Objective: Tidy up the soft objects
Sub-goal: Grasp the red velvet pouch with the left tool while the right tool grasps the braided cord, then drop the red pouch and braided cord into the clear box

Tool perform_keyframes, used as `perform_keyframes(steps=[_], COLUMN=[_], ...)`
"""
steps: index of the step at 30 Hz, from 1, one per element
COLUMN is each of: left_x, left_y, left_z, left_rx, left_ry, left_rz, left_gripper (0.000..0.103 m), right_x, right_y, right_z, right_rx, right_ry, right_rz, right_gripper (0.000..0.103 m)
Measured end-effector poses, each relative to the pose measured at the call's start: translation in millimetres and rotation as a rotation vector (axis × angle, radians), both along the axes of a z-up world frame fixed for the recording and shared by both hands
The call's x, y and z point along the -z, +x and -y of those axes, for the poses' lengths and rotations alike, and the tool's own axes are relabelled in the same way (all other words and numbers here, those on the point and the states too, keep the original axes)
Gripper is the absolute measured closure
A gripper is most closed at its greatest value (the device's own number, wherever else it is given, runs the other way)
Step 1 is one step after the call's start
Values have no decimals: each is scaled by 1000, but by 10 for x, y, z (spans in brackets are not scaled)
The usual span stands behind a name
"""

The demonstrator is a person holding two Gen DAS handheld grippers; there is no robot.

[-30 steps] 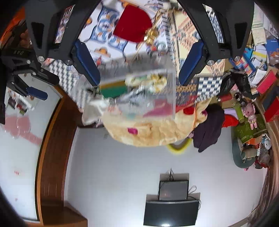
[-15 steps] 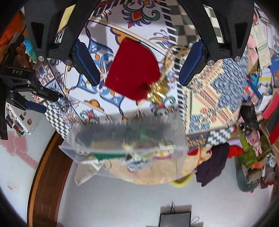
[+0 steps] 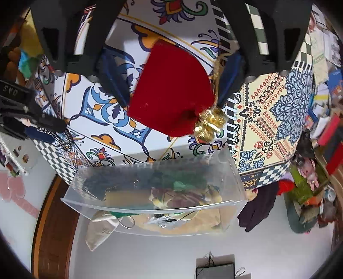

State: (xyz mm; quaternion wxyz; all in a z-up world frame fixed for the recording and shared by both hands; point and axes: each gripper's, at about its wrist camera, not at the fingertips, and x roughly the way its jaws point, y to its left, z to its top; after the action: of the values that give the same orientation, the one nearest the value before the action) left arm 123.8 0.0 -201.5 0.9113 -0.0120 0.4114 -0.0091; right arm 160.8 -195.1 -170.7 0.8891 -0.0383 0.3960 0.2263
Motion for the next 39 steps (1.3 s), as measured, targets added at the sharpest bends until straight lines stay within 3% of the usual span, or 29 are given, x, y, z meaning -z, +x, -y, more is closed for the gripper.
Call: perform_keyframes(steps=[5, 7, 17, 26, 33, 39], left_x=[-48, -86, -455, -920, -1271, -1469], left_y=[-30, -64, -219, -201, -79, 97], left_z=[-36, -69, -126, -159, -223, -237], left_rx=[7, 10, 25, 39, 26, 12], left_ry=[-9, -16, -33, -52, -79, -101], left_rz=[12, 18, 117, 238, 331, 390], left_gripper=[56, 60, 60, 60, 60, 60], right_x=[-3, -17, -246, -652, -919, -986], right_y=[-9, -9, -62, -59, 0, 97], right_z=[-17, -10, 29, -33, -168, -346], right_rx=[-21, -23, -21, -37, -61, -83], right_ry=[13, 19, 50, 88, 128, 156], right_rz=[1, 3, 69, 180, 263, 282], right_gripper=[86, 87, 87, 87, 87, 87])
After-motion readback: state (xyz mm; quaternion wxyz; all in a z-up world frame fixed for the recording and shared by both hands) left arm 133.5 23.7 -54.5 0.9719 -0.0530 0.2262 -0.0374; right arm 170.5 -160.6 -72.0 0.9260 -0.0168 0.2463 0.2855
